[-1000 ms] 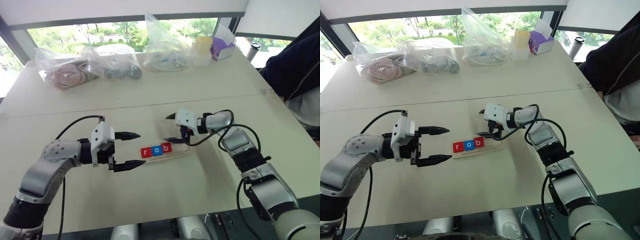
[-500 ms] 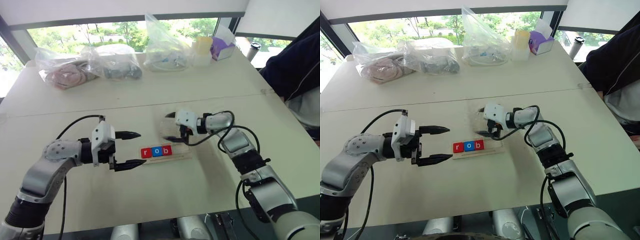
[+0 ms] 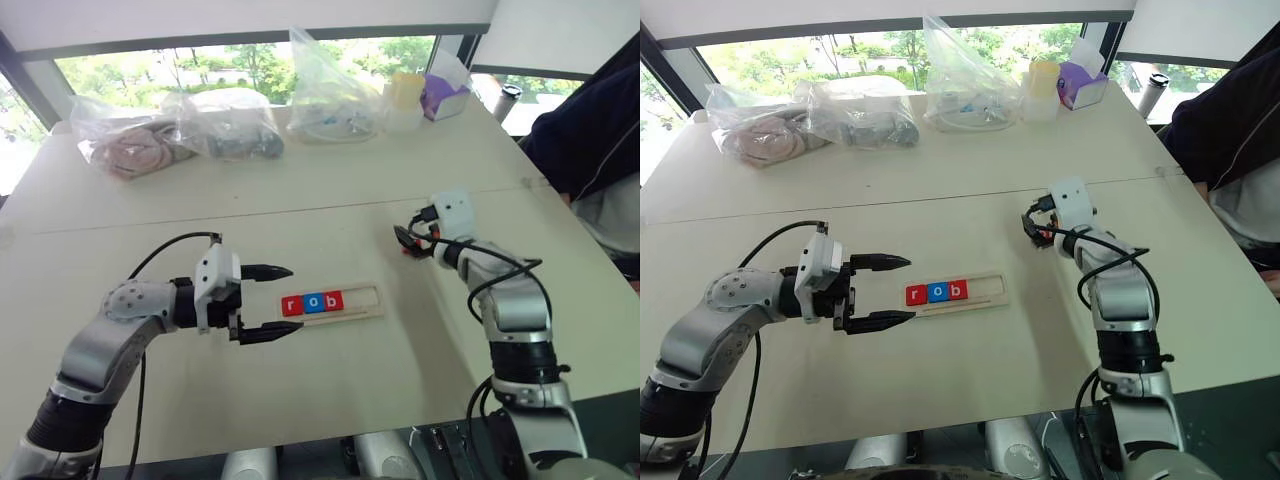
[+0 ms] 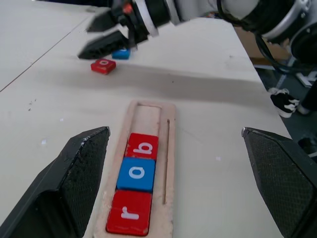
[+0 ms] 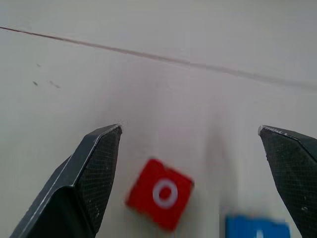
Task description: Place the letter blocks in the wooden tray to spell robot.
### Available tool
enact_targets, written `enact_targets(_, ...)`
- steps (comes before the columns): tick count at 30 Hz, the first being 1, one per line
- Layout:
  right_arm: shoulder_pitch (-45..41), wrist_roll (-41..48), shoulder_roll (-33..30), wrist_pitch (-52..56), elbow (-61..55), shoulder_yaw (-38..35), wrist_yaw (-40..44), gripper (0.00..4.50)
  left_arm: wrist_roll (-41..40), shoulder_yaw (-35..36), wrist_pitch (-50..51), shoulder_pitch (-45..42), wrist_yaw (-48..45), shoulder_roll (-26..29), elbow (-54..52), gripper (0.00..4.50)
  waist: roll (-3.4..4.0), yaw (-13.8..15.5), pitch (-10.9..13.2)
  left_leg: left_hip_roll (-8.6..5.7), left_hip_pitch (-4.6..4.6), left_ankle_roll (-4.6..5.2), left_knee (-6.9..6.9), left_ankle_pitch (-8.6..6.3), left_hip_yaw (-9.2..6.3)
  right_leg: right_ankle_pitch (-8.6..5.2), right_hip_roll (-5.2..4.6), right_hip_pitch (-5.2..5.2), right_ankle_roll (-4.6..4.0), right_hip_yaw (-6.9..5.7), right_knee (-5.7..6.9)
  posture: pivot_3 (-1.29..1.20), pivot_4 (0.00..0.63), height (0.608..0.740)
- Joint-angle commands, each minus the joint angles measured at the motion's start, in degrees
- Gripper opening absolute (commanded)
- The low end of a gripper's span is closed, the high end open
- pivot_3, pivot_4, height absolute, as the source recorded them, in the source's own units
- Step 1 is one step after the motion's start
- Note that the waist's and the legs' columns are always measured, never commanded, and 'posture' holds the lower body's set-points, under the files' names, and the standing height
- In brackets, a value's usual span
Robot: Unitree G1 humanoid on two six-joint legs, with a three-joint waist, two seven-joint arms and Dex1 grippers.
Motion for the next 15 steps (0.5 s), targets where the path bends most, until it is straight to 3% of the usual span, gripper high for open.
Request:
enact_targets(1, -0.2, 1.5, 1.9, 4.3, -5.3, -2.7, -3.9, 4.47, 0.5, -0.6, -1.3, -1.3, -0.7, -0.5, 0.5, 4.5, 0.02, 0.1, 0.0, 0.0, 0.0, 0.0, 0.0, 0.0, 0.0, 0.0, 0.0, 0.0, 0.0, 0.0, 0.0, 0.0, 0.15, 0.74)
enact_targets(15, 0.8, 4.0, 4.6, 6.1, -5.0, -0.1, -7.4, 4.47, 1.1, -0.5, -1.8, -1.6, -0.8, -1.0, 1.1, 4.5, 0.01, 0.0, 0.0, -0.01, -0.05, 0.0, -0.03, 0.0, 0.0, -0.02, -0.01, -0.03, 0.02, -0.01, -0.04, 0.0, 0.15, 0.74)
